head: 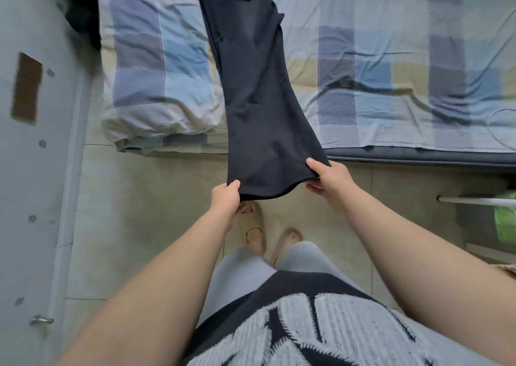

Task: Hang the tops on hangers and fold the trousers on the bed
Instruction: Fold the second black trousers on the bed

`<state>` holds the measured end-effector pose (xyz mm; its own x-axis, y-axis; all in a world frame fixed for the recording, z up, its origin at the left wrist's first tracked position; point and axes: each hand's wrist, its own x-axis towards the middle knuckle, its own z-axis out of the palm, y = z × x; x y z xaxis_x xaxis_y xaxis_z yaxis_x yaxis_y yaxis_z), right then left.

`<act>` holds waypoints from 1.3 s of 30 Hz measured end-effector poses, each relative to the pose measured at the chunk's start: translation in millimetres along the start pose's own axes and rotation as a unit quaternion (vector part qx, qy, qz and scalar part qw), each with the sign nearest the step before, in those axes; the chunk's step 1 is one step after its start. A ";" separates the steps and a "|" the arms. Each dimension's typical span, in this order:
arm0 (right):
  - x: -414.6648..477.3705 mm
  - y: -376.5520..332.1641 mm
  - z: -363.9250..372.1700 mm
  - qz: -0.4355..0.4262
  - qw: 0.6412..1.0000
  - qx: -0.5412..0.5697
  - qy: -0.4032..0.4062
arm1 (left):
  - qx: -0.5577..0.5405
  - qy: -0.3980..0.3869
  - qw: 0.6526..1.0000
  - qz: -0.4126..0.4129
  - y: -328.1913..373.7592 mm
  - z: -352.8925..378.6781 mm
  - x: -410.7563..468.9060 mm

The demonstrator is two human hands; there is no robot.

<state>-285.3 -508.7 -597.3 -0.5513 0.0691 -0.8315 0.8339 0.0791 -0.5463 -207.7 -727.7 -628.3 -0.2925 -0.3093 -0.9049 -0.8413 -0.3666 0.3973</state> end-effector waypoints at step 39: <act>-120.1 20.8 -41.0 0.000 0.996 0.071 -0.054 | -0.200 0.050 0.977 0.047 -21.4 -42.9 -132.8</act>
<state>-202.8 -474.6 -504.7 -0.5508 -0.0393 -0.8337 0.8341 -0.0628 -0.5481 -131.3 -716.5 -510.1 -0.2980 -0.4354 -0.8495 -0.5624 -0.6390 0.5248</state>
